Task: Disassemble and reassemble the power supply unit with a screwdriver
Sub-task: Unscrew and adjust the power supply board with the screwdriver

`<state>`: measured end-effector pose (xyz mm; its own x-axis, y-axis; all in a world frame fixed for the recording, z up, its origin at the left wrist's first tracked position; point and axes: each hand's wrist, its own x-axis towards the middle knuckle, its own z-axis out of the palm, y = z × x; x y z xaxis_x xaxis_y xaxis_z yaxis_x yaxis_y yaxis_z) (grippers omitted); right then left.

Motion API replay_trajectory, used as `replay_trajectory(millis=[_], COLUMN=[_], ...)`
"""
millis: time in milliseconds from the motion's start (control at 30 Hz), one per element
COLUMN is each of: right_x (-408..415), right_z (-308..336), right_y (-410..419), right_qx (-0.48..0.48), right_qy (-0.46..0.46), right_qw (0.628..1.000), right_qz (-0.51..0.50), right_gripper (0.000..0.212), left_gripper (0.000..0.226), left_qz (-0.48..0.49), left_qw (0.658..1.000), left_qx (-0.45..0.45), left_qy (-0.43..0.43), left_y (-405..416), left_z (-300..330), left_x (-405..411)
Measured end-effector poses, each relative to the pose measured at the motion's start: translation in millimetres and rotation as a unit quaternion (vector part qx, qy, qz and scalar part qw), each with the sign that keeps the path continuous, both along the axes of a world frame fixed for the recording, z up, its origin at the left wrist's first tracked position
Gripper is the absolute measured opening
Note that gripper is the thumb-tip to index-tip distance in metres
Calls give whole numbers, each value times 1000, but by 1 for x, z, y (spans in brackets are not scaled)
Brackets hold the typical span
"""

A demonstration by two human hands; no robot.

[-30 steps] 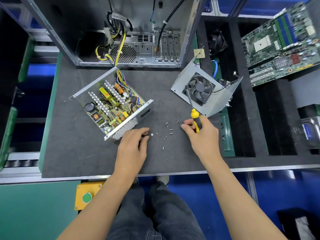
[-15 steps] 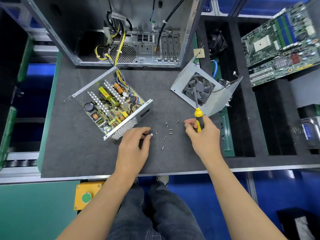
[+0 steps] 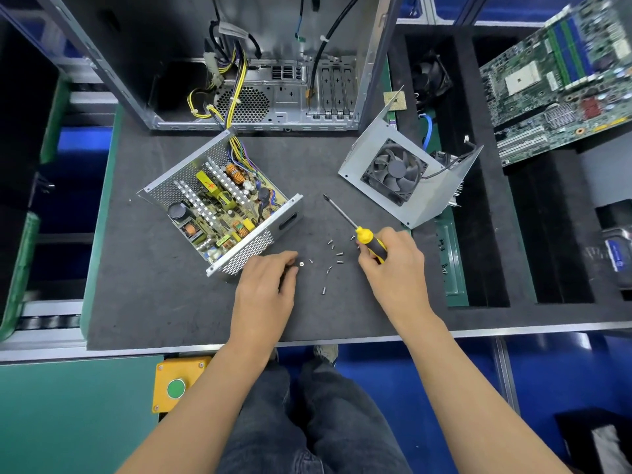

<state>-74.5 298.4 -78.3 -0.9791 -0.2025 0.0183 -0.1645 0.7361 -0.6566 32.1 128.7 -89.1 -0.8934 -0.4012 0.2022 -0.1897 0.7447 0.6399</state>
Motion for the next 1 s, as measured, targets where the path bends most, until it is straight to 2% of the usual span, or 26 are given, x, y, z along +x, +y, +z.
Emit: replay_trajectory(millis=[200, 267, 333, 367, 400, 467, 500, 533, 567, 667, 800, 1000], right_x=[-1, -2, -4, -4, -5, -7, -9, -10, -11, -12, -10, -9], right_z=[0, 3, 6, 8, 9, 8, 7, 4, 3, 4, 7, 7], right_y=[2, 0, -5, -9, -13, -20, -23, -26, -27, -29, -31, -35], right_qx=[-7, -25, -34, -37, -38, -25, -15, -10, -8, -9, -5, 21], right_qy=[-11, -25, -25, -24, -27, -51, -68, -85, -100, -109, -94, -92], right_qw=[1000, 999, 999, 999, 999, 998, 997, 996, 994, 993, 995, 994], right_qz=[-16, -16, -10, -3, 6, 23, 28, 33, 35, 34, 39, 59], right_gripper=[46, 42, 42, 42, 40, 26, 23, 24, 27, 32, 22, 20], left_gripper=[19, 19, 20, 20, 19, 18, 19, 20, 19, 17, 19, 20], left_qz=[-22, 17, 85, 113, 134, 153, 158, 165, 169, 176, 169, 153], left_qw=[1000, 998, 968, 932, 880, 748, 691, 655, 636, 617, 612, 622], left_qx=[-4, 68, 235, 344, 456, 646, 705, 737, 753, 766, 772, 767], left_qy=[12, -2, -14, -17, -14, 9, 20, 25, 25, 24, 35, 41], left_y=[3, 4, 5, 5, 5, 5, 5, 5, 6, 7, 5, 4], left_z=[1, 6, 12, 15, 18, 26, 29, 31, 33, 36, 38, 38], left_x=[-9, -9, -8, -9, -10, -10, -10, -10, -10, -10, -10, -9])
